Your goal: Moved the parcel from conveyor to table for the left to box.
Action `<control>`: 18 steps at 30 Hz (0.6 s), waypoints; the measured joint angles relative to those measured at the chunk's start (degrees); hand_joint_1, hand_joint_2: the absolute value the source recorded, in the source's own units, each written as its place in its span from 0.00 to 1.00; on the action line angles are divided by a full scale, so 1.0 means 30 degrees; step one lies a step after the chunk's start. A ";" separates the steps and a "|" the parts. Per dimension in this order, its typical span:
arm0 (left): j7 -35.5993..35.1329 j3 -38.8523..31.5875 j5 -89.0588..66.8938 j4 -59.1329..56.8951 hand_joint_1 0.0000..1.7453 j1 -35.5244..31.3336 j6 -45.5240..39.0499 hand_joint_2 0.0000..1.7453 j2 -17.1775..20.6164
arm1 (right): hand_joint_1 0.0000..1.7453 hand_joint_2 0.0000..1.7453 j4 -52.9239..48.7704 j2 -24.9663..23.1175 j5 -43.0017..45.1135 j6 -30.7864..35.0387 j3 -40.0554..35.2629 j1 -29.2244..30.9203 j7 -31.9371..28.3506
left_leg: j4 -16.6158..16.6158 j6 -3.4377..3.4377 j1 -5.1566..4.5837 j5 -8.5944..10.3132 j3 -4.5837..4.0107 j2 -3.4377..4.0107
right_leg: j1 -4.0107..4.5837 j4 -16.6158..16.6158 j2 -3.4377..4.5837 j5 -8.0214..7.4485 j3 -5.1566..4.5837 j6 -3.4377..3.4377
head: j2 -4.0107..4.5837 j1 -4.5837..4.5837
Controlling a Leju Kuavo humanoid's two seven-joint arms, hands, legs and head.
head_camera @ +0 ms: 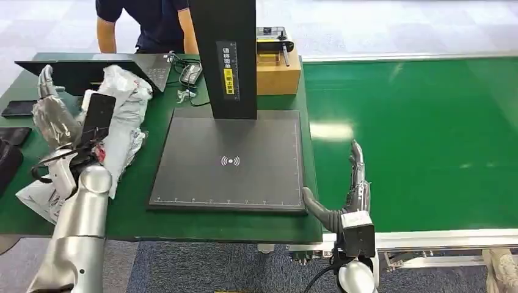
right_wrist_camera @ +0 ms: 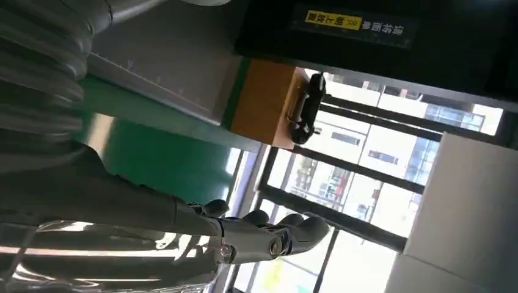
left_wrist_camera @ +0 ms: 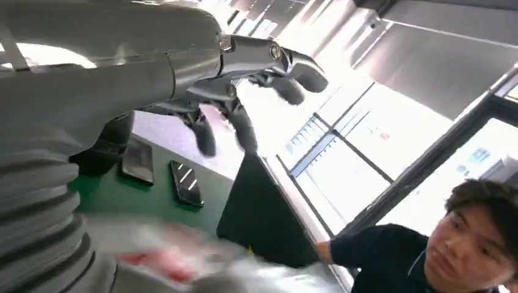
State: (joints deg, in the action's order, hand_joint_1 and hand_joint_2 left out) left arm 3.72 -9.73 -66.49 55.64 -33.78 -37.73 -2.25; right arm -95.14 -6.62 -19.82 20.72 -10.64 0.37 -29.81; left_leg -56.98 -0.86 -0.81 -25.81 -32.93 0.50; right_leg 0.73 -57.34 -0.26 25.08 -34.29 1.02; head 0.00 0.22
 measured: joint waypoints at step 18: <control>0.0649 0.2288 0.0824 -0.2388 0.00 -0.1528 -0.0379 1.00 0.0124 | 0.00 1.00 0.0619 0.0007 0.0452 0.0809 0.0000 0.0342 -0.0321 | -0.0003 -0.0008 -0.0005 -0.0006 0.0019 0.0007 | 0.0000 0.0006 0.0004 -0.0002 0.0002 0.0000 | 0.0000 0.0000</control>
State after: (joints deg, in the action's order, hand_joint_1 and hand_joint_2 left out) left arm 5.66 -2.86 -64.02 48.48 -38.36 -38.86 -1.88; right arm -93.28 -6.60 -18.47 23.15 -10.64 1.40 -30.77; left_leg -56.99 -0.89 -0.82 -25.82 -32.87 0.52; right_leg 0.72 -57.32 -0.25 25.08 -34.29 1.02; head 0.00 0.22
